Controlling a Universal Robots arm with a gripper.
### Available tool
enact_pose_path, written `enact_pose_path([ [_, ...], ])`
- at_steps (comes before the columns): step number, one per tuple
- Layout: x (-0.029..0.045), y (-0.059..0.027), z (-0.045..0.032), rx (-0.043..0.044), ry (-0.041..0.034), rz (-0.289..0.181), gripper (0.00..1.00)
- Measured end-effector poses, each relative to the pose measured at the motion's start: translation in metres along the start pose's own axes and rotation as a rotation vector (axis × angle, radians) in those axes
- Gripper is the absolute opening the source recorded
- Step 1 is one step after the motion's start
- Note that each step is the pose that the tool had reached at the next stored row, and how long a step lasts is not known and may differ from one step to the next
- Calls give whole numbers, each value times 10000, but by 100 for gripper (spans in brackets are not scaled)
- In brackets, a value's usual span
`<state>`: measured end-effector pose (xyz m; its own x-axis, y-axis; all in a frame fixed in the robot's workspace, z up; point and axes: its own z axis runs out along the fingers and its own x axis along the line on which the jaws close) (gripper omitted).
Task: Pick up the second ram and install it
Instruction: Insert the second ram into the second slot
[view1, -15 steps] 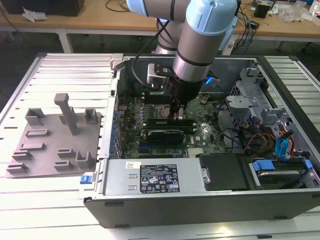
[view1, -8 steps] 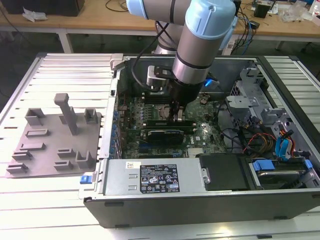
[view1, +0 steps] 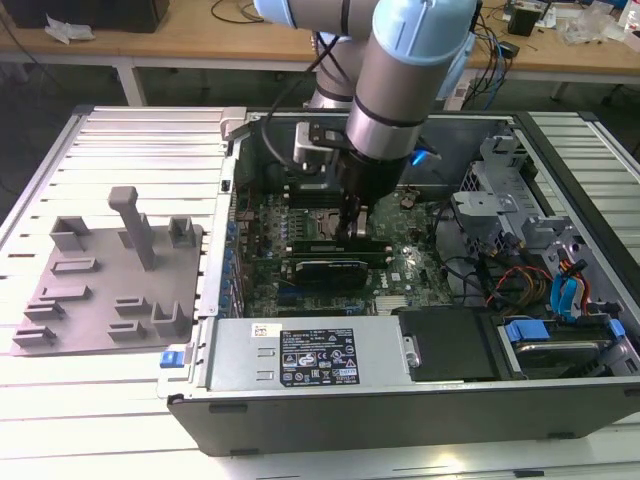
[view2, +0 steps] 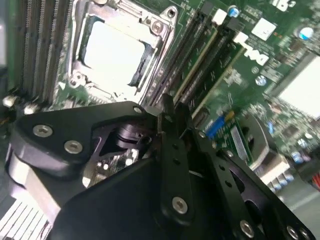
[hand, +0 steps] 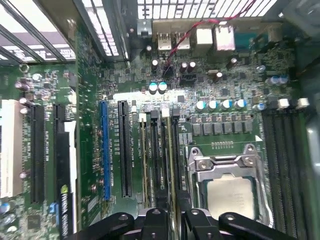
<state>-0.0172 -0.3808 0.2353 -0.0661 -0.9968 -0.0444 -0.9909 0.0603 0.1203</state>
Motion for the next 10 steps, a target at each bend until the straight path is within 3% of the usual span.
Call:
enact_pose_path([
  [2, -24, 15, -116, 7, 42, 3, 18],
  [4, -56, 32, -245, 10, 101, 10, 8],
  [8, -59, 35, -268, 11, 102, 10, 8],
  [9, -59, 37, -267, 65, 98, 10, 8],
  [10, -58, 43, -266, 619, 64, -17, 8],
])
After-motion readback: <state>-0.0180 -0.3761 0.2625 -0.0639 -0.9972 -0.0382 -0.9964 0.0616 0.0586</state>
